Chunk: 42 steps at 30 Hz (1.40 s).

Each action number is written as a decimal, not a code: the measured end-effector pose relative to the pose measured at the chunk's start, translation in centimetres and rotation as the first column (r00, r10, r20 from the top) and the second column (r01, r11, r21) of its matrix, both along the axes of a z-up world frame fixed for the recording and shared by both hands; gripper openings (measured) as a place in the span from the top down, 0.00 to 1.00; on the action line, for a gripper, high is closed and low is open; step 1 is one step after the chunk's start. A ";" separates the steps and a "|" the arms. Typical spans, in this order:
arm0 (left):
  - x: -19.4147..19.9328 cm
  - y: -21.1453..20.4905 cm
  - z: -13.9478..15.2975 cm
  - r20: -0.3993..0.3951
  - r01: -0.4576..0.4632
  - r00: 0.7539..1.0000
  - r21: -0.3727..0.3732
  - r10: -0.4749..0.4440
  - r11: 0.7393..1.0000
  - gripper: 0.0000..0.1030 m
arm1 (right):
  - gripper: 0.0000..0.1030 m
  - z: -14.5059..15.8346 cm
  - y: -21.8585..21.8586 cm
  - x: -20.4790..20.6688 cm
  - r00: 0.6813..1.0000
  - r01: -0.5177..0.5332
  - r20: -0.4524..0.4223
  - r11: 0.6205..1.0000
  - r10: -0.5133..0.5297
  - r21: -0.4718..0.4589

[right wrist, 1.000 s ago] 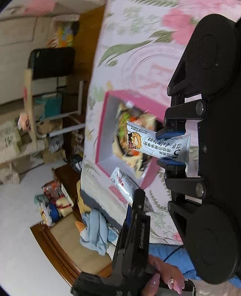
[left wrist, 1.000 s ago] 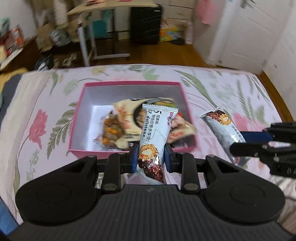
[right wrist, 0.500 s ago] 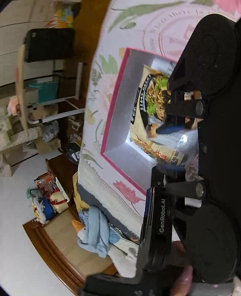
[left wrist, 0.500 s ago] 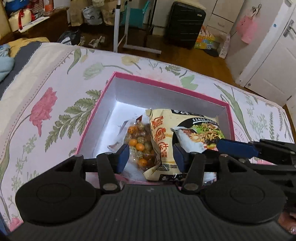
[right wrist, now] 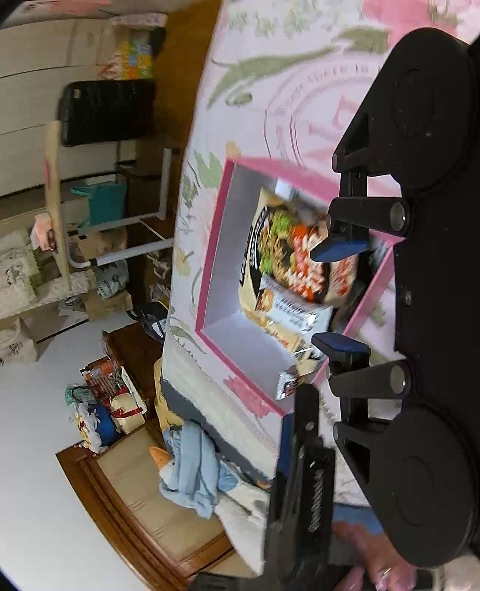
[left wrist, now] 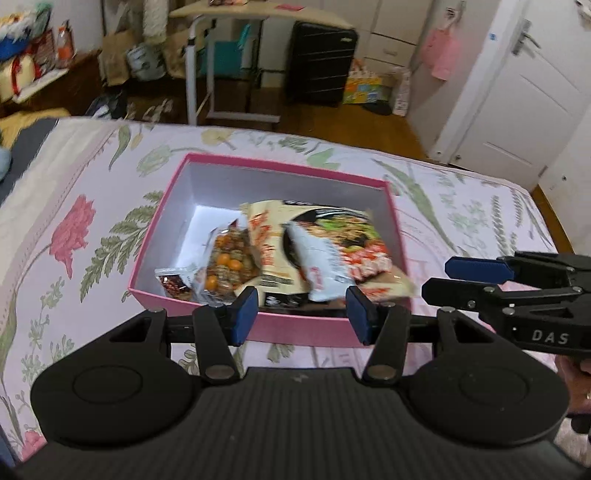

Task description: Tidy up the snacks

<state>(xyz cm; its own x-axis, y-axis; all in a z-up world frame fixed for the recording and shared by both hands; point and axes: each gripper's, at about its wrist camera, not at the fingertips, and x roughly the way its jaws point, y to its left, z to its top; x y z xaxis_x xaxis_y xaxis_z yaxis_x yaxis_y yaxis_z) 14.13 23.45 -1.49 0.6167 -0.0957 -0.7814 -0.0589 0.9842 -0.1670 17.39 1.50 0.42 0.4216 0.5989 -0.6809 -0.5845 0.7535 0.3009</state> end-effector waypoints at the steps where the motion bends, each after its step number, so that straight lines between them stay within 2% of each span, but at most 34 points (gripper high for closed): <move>1: -0.4 -0.7 0.6 0.008 0.014 1.000 0.008 -0.014 1.000 0.50 | 0.53 0.5 -0.5 -0.7 1.000 0.003 0.020 1.000 -0.002 -0.011; 9: -3.4 -4.9 4.3 0.058 0.092 0.994 0.033 -0.094 0.995 0.47 | 0.48 4.6 -4.8 -4.7 0.992 0.044 0.117 0.999 -0.045 0.009; 16: -5.9 -8.2 5.1 0.086 0.141 0.986 0.022 -0.142 0.990 0.42 | 0.46 6.0 -9.5 -8.3 0.975 0.145 0.171 0.989 -0.144 0.007; 20: -7.3 -10.1 4.5 0.114 0.154 0.981 0.020 -0.155 0.988 0.41 | 0.45 5.7 -11.4 -10.3 0.957 0.212 0.203 0.977 -0.206 -0.009; 22: -7.6 -10.7 3.9 0.110 0.144 0.984 -0.008 -0.143 0.989 0.41 | 0.44 5.3 -12.2 -11.2 0.947 0.246 0.216 0.969 -0.237 -0.018; 26: -7.8 -12.1 2.5 0.098 0.145 0.985 -0.001 -0.144 0.989 0.41 | 0.40 4.2 -13.2 -12.4 0.930 0.308 0.222 0.951 -0.293 -0.038; 28: -8.0 -12.6 2.1 0.097 0.138 0.986 0.013 -0.139 0.990 0.41 | 0.36 3.8 -13.5 -12.9 0.922 0.332 0.230 0.942 -0.311 -0.054; 34: -8.8 -14.0 1.6 0.127 0.136 0.981 0.095 -0.148 0.986 0.36 | 0.34 2.8 -14.1 -14.0 0.900 0.402 0.221 0.910 -0.375 -0.097; 37: -8.8 -14.3 1.3 0.128 0.131 0.981 0.115 -0.145 0.985 0.31 | 0.33 2.4 -14.4 -14.4 0.894 0.418 0.230 0.901 -0.385 -0.116; 38: -8.9 -14.4 1.3 0.132 0.129 0.981 0.119 -0.145 0.984 0.27 | 0.31 2.4 -14.5 -14.5 0.892 0.422 0.231 0.898 -0.388 -0.122; 39: -9.0 -14.5 1.1 0.136 0.127 0.980 0.121 -0.143 0.985 0.23 | 0.23 2.3 -14.5 -14.6 0.890 0.427 0.232 0.896 -0.392 -0.125; 42: -9.2 -14.5 0.7 0.151 0.111 0.980 0.120 -0.128 0.987 0.13 | 0.15 2.3 -14.9 -15.0 0.877 0.449 0.244 0.887 -0.414 -0.110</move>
<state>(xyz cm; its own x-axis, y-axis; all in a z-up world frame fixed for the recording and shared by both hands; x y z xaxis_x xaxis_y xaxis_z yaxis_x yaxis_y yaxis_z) 4.89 8.92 -0.75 0.7220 -0.0943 -0.6854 0.0785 0.9954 -0.0543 2.35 -13.42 2.76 0.7551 0.2166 -0.6188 -0.2259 0.9720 0.0646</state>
